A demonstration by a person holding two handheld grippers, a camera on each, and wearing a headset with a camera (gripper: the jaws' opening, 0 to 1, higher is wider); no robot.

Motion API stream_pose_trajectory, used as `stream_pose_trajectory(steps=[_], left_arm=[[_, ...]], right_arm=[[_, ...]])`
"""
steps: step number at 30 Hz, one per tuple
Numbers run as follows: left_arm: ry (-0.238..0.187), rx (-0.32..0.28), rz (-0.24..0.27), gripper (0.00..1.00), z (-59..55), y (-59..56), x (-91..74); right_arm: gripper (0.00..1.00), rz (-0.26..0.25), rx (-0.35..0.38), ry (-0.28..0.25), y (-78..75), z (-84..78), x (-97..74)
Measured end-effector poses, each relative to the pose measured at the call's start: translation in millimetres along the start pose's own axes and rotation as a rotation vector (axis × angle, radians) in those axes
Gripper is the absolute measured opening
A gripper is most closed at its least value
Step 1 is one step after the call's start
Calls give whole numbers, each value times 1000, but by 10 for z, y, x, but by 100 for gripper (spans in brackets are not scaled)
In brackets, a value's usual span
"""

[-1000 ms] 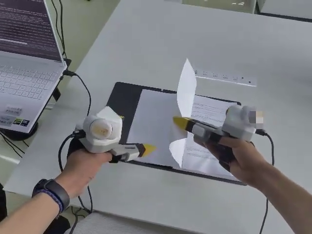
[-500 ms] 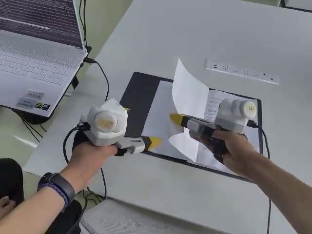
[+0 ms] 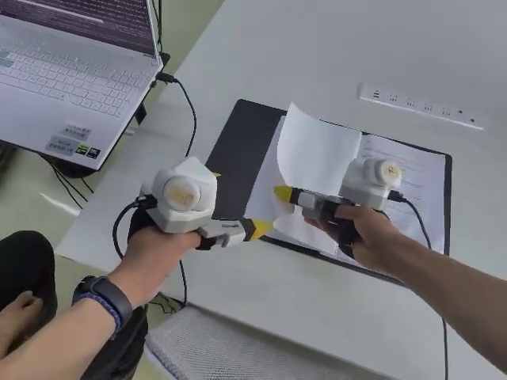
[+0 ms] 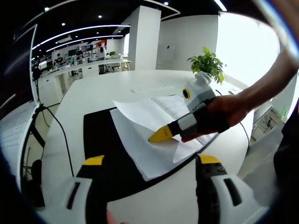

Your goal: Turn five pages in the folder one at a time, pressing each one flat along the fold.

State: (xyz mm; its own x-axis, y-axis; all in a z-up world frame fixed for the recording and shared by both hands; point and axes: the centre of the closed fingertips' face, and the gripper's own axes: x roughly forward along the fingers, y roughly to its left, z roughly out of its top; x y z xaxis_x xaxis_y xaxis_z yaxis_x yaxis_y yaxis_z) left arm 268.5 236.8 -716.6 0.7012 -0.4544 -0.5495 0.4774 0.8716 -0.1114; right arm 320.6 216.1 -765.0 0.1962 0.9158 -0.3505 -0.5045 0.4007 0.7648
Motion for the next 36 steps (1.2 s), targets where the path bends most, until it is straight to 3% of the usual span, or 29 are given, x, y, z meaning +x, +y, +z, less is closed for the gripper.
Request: stream_pose_trajectory(steps=[7,10,18,25,28,31,36], left_arm=[[8,-12,7,77,-39,7,-21],[13,-21,8,77,-66,19,-13],[26,-17,7,77,-90,32,24],[42,-10,6,75,-150,107,127],[45,-9,3,73,-139,83,146],[40,2,-16,64,-134,54,183],[60,10,-33,62,-181,44,310]], right_arm=[[0,-34,35,34,-122,-107,99],[7,-76,65,42,-239,-152,158],[17,-77,84,28,-319,-139,244],[30,-45,62,22,-277,-137,267],[34,-32,74,17,-249,-140,249],[38,-20,41,24,-210,-140,213],[39,-31,34,0,-193,-87,80]])
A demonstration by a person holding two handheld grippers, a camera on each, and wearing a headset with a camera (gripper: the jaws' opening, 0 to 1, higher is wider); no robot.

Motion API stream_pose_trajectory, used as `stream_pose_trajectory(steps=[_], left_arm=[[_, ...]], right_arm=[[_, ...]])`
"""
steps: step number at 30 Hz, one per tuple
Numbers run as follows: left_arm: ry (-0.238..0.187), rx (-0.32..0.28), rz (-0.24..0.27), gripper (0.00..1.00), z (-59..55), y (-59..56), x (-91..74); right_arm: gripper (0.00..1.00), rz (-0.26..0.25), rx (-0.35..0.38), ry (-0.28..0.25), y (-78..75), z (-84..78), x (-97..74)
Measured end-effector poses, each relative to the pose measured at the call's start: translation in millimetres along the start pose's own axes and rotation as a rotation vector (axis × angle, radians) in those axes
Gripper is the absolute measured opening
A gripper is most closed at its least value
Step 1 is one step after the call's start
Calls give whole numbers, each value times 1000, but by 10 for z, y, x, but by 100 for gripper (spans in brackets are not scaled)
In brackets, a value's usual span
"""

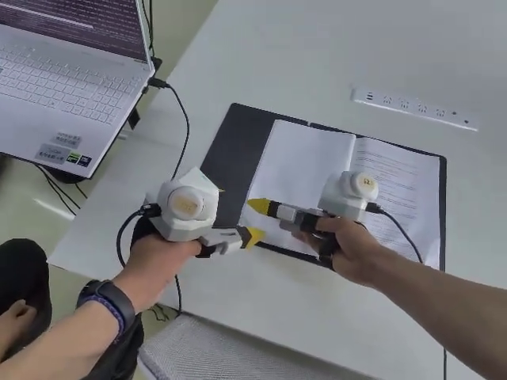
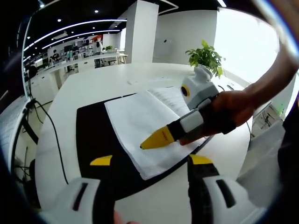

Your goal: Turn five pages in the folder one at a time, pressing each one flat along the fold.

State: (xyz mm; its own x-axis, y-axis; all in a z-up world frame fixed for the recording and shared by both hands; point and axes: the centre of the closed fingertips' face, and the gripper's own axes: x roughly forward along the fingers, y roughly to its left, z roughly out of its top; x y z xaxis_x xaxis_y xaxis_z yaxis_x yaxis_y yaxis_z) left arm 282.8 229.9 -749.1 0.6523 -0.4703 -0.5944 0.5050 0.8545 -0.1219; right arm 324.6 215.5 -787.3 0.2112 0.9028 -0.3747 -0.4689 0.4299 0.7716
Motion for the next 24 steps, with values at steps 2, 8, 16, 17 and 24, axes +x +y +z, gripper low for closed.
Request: stream_pose_trajectory(steps=[2,8,16,17,24], left_arm=[[-1,-2,-6,61,24,-17,30],[2,6,-20,48,72,-67,140],[44,2,-29,24,-59,-78,362],[48,3,-30,21,-77,-78,374],[108,35,-2,12,-275,4,448]], right_arm=[[39,0,-3,-20,2,48,-60],[37,-19,4,-77,-77,236,-279],[33,-66,12,-153,-150,438,-668],[33,-69,13,-157,-154,454,-703],[31,-93,22,-201,-247,588,-932]])
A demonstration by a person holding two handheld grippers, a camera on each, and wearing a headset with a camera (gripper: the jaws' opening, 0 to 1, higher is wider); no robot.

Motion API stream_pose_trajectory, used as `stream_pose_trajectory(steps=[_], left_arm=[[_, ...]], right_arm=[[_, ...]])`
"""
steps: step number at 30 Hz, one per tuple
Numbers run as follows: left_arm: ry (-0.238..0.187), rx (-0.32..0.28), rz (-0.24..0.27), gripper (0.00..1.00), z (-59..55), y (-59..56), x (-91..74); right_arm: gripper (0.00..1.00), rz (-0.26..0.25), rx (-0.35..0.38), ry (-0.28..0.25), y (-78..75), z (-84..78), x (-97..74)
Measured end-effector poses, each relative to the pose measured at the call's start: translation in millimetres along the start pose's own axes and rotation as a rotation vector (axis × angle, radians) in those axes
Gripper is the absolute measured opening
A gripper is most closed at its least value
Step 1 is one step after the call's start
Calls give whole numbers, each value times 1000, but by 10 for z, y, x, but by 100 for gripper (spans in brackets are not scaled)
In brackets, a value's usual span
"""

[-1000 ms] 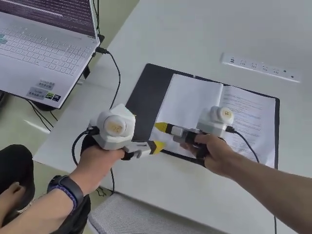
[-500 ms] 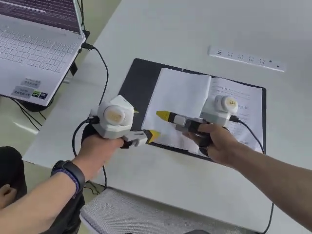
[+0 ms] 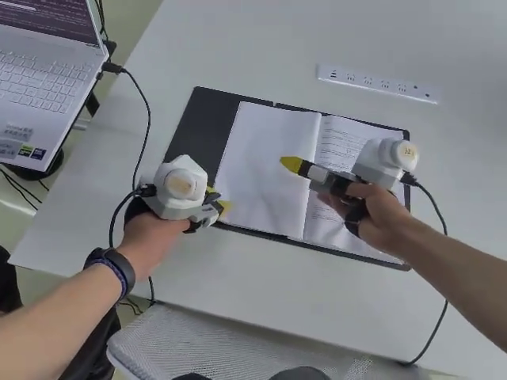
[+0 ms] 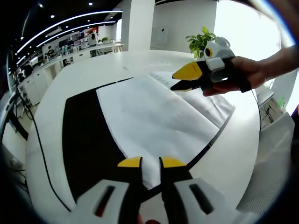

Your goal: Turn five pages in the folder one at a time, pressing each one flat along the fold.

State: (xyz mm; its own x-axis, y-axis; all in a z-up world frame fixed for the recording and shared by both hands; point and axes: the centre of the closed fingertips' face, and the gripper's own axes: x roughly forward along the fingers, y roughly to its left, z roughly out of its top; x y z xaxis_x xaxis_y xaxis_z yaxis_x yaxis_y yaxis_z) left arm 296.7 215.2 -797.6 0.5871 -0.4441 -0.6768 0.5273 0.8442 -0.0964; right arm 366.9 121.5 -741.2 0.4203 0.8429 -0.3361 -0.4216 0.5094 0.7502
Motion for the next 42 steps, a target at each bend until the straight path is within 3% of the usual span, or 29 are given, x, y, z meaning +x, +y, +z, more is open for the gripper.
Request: stream_pose_trajectory(steps=[7,17,24,29,35,42], left_arm=[[42,47,5,11,-130,-11,27],[39,61,30,7,-124,47,29],[34,61,43,4,-119,68,22],[36,59,45,4,-120,79,24],[35,56,51,3,-134,118,55],[36,55,53,2,-146,151,94]], right_arm=[[27,-8,7,-19,-112,107,-71],[22,-3,-2,-19,-193,203,-50],[14,-16,-4,-25,-361,293,-18],[10,-24,4,-10,-405,229,-16],[4,-44,21,10,-639,186,75],[0,-47,28,3,-666,182,110]])
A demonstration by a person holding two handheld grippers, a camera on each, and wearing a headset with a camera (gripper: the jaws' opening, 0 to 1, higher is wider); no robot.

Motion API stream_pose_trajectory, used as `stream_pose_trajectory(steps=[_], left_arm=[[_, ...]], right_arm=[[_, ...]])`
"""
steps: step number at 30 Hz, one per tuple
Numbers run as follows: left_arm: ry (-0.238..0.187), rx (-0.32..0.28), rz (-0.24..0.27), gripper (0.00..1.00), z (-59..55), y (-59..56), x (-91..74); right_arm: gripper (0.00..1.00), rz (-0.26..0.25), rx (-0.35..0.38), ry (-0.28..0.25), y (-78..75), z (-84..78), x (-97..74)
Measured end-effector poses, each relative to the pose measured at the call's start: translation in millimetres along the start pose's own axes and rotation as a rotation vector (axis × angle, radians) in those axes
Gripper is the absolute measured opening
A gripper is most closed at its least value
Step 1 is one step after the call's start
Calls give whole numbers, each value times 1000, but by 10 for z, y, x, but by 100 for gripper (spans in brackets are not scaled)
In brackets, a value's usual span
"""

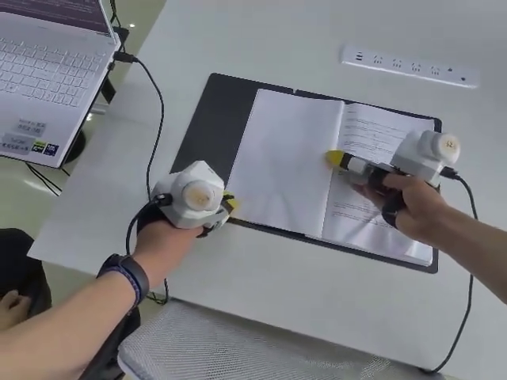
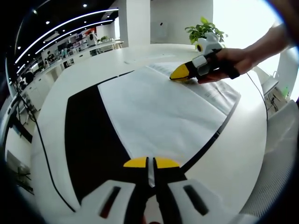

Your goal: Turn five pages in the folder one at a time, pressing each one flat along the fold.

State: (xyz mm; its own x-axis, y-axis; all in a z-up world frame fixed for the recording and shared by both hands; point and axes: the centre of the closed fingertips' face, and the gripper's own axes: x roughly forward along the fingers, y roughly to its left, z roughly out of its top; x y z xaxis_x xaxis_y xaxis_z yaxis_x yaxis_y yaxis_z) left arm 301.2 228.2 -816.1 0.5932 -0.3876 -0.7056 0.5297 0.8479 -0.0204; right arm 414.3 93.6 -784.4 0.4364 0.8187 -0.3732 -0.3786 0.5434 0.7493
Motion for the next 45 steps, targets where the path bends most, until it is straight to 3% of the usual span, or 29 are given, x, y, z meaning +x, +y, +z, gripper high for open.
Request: stream_pose_trajectory(steps=[7,11,22,28,45], left_arm=[[-4,-5,9,2,-2,-2,-2],[-4,-6,7,2,-10,9,11],[-9,1,9,2,18,-31,-52],[-16,-7,15,1,48,-62,-99],[-20,-7,15,1,68,-54,-109]], right_arm=[[0,-10,34,-41,-21,163,49],[0,-27,89,-102,-249,368,154],[0,-47,157,-202,-537,669,356],[0,-75,218,-290,-694,863,452],[0,-91,309,-400,-813,1105,546]])
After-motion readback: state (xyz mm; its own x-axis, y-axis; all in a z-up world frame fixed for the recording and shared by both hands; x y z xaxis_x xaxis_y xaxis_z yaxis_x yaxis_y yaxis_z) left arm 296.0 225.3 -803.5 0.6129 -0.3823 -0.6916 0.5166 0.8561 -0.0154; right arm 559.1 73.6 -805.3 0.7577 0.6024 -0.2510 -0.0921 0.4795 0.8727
